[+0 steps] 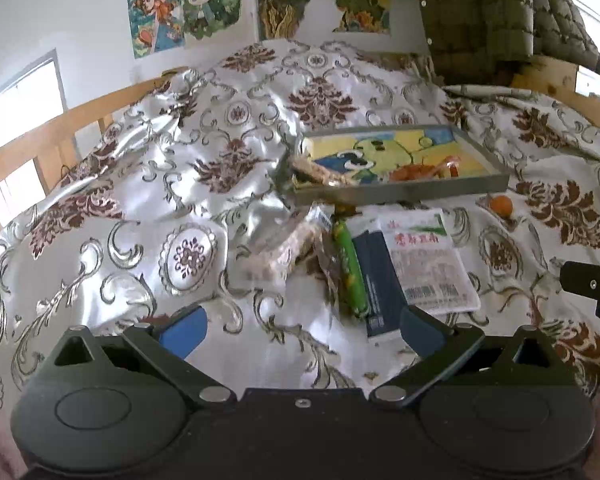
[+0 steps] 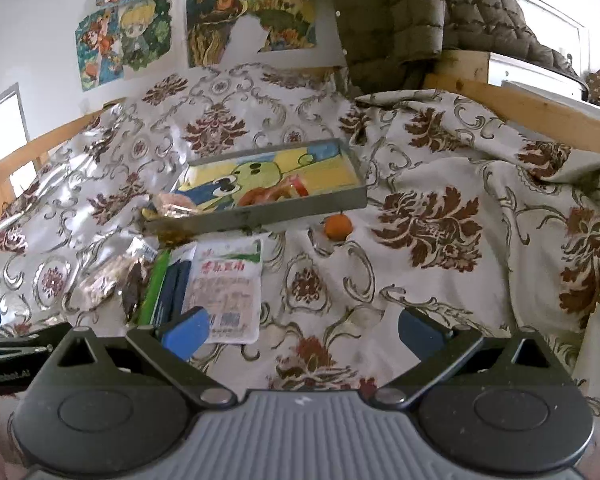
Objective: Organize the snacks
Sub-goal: 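Withdraw both tools from the tray back over the snack pile, then move the left tool to the labelled bar packet while the right tool approaches the clear snack bag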
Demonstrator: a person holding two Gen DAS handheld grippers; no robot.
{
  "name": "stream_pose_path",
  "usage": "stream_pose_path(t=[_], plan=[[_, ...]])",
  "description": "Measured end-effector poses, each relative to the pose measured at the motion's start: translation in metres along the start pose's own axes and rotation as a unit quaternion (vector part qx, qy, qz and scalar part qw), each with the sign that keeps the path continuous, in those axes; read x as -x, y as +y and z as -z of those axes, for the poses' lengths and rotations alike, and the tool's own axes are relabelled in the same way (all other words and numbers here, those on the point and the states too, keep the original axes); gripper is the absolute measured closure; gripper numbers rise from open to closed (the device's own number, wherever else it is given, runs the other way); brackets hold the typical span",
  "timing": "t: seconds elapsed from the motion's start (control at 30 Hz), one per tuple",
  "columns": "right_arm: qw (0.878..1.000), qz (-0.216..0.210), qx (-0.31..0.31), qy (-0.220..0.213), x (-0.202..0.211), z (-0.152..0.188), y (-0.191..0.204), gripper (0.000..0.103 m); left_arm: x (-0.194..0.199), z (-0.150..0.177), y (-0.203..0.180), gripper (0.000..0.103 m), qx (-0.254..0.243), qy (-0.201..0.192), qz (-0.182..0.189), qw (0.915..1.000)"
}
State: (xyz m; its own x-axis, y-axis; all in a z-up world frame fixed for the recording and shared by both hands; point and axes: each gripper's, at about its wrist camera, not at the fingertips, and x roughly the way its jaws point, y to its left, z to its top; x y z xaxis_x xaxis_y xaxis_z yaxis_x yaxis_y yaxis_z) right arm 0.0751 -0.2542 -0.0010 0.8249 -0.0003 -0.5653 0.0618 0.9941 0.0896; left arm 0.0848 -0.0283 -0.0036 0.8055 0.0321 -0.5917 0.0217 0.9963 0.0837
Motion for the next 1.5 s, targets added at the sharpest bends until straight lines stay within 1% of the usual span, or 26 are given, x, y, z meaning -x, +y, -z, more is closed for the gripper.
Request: stream_pose_path(t=[0.17,0.33,0.6,0.73,0.9,0.97,1.07,1.2,1.3,1.4,1.5], plan=[[1.000,-0.006,0.008,0.012,0.002,0.004,0.005,0.000,0.000,0.003,0.004,0.001,0.011,0.018,-0.032,0.9993],[1.000,-0.011,0.017,0.021,0.001,0.007,0.011,0.000,0.000,0.003,0.008,0.001,0.021,0.030,-0.043,0.9984],[0.999,-0.016,0.027,0.037,-0.005,0.008,0.015,0.000,-0.004,0.002,0.006,0.001,0.018,0.041,-0.050,0.9977],[0.998,-0.020,0.035,0.045,-0.009,0.009,0.020,0.000,-0.008,0.002,0.007,0.001,0.020,0.054,-0.057,0.9967],[0.997,-0.022,0.044,0.051,-0.014,0.009,0.025,0.000,-0.013,0.000,0.011,0.001,0.028,0.072,-0.056,0.9954],[0.997,-0.027,0.042,0.056,-0.017,0.008,0.025,0.000,-0.015,-0.001,0.014,0.001,0.034,0.078,-0.051,0.9950],[0.997,-0.031,0.036,0.065,-0.023,0.008,0.024,0.000,-0.016,-0.003,0.016,0.001,0.030,0.078,-0.037,0.9958],[0.997,-0.032,0.026,0.067,-0.030,0.005,0.024,0.000,-0.019,-0.010,0.014,0.001,0.001,0.082,-0.025,0.9963],[0.997,-0.039,0.030,0.062,-0.032,0.003,0.027,0.000,-0.018,-0.018,0.016,0.001,-0.021,0.066,-0.021,0.9974],[0.996,-0.040,0.049,0.064,-0.033,0.005,0.033,0.000,-0.020,-0.026,0.020,0.001,-0.048,0.057,0.010,0.9972],[0.996,-0.034,0.065,0.052,-0.030,0.005,0.039,0.000,-0.027,-0.038,0.027,0.001,-0.059,0.064,0.046,0.9952]])
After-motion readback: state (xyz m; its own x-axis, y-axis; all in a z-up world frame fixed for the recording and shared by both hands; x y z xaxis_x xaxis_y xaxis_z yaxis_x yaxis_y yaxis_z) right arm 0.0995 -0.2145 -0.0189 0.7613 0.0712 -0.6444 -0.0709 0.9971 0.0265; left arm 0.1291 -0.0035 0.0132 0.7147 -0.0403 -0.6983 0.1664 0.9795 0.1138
